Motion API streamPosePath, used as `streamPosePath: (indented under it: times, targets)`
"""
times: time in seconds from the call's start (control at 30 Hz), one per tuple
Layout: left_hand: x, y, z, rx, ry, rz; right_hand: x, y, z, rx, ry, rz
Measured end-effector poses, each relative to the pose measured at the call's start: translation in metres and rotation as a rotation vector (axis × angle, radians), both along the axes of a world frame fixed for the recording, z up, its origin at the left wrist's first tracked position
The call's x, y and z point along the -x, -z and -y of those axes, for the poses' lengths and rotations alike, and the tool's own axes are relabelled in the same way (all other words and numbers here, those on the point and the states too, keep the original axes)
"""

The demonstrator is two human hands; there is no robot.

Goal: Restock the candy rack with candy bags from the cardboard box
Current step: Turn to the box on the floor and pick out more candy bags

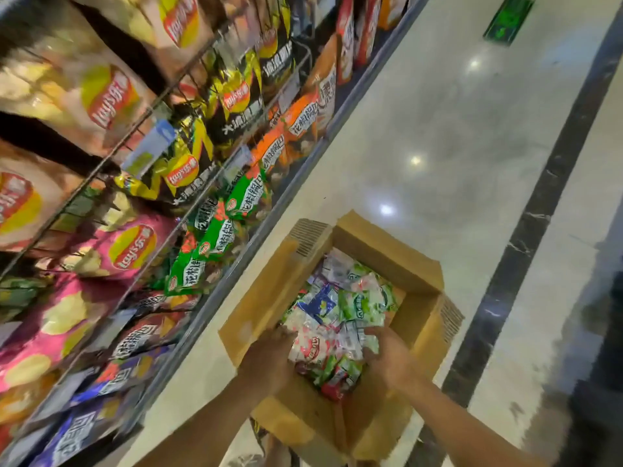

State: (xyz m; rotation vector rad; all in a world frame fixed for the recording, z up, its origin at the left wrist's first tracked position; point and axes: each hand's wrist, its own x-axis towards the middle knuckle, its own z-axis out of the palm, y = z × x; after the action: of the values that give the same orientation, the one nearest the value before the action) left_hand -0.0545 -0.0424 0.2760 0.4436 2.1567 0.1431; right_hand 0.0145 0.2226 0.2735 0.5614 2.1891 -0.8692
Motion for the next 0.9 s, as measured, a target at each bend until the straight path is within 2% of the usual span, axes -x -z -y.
streamPosePath:
  times: [0.37,0.5,0.73,0.9]
  targets:
    - [-0.017,0.202,0.002,0.101,-0.112,0.087,-0.058,0.206,0.030,0.055,-0.086,0.251]
    - [-0.029,0.260,-0.005,0.133,-0.257,0.177,-0.060,0.257,0.039,0.012,-0.150,0.273]
    - [-0.035,0.313,-0.006,0.120,-0.603,0.161,-0.063,0.310,0.049,-0.042,-0.353,0.278]
    - [-0.026,0.322,-0.005,0.092,-0.632,0.231,-0.063,0.315,0.052,-0.133,-0.482,0.286]
